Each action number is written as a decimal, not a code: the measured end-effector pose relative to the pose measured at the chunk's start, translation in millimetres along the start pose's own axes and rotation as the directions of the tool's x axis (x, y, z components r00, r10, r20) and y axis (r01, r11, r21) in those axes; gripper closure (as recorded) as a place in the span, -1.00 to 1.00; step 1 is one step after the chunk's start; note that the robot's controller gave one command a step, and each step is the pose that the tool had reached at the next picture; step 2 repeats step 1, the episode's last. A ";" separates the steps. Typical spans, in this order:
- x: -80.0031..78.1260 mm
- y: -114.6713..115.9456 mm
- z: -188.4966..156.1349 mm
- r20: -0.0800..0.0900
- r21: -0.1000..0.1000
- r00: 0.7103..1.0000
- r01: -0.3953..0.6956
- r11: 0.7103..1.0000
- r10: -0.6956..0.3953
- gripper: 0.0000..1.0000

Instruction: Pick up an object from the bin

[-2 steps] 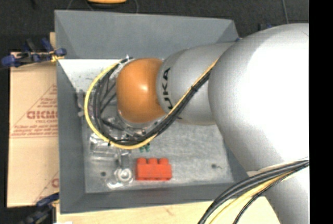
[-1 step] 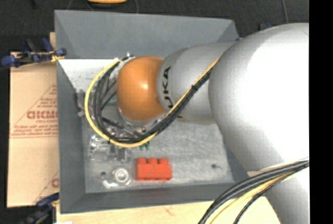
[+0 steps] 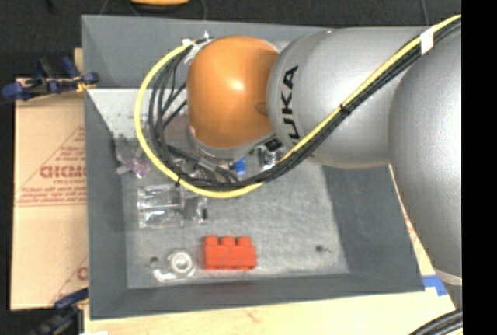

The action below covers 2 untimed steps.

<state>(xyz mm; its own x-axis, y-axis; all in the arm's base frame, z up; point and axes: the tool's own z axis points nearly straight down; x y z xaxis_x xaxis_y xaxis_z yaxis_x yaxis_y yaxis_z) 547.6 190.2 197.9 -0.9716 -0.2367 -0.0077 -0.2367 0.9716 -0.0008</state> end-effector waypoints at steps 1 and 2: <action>-10.1 -8.9 -34.0 -0.002 0.001 1.000 0.006 1.000 -0.006 1.00; -10.1 -8.9 -34.0 -0.002 0.001 1.000 0.006 1.000 -0.006 1.00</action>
Offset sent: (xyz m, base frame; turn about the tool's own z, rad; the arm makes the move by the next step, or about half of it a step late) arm 0.0097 -0.0044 0.0324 -0.0083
